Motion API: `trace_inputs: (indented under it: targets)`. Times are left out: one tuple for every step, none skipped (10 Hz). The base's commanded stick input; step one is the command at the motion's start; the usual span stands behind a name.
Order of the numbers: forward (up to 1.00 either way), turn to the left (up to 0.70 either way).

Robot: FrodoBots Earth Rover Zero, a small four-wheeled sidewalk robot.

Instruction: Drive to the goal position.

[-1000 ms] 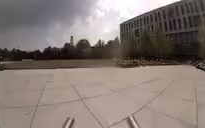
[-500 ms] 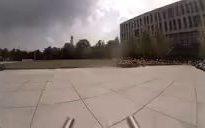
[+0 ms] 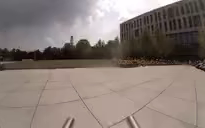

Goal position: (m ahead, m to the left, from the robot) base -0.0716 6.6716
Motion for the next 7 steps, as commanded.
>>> trace_inputs:
  targets:
    - [0.03, 0.0]
    - [0.03, 0.0]
    - [0.02, 0.0]
    - [0.01, 0.0]
    - [0.02, 0.0]
    - [0.03, 0.0]
    - [0.02, 0.0]
